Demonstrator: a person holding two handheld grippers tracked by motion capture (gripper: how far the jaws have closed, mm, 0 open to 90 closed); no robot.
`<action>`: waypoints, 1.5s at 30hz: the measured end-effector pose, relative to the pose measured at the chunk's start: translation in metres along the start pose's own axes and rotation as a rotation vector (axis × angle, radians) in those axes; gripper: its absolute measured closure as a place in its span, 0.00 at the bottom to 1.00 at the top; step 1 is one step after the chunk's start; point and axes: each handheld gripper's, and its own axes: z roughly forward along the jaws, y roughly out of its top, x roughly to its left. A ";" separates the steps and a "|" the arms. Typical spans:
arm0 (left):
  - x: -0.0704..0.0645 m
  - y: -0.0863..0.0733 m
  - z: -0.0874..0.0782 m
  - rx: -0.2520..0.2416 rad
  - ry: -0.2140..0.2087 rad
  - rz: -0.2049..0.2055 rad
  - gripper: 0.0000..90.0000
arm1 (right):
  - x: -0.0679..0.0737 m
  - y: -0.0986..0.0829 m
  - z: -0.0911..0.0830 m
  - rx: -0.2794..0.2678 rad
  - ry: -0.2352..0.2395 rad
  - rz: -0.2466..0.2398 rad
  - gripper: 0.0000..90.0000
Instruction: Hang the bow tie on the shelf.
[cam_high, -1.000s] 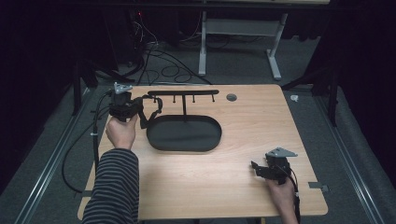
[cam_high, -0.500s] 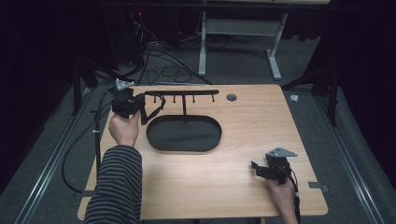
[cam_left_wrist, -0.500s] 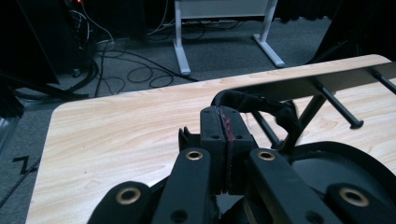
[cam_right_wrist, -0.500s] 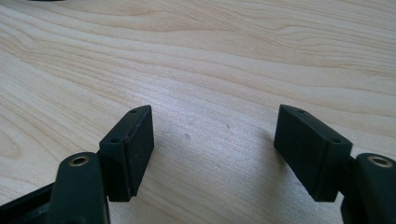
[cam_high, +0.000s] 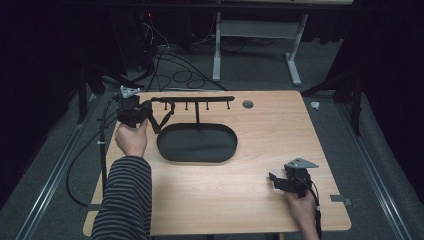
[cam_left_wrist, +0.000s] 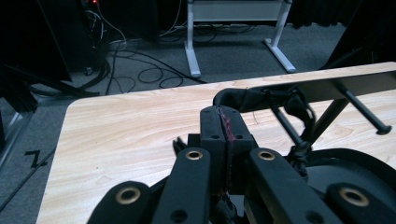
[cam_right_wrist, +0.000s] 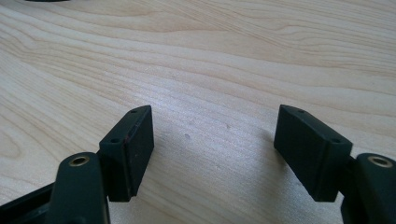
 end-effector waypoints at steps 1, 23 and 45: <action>0.000 -0.001 0.000 -0.001 0.001 0.002 0.99 | 0.000 0.000 0.000 0.000 -0.001 0.000 0.33; -0.002 -0.014 0.007 0.047 0.010 0.025 0.99 | 0.000 0.000 0.000 0.002 0.000 -0.002 0.33; -0.016 -0.017 -0.013 0.048 -0.066 0.093 0.80 | 0.000 0.000 0.000 0.002 -0.003 -0.003 0.33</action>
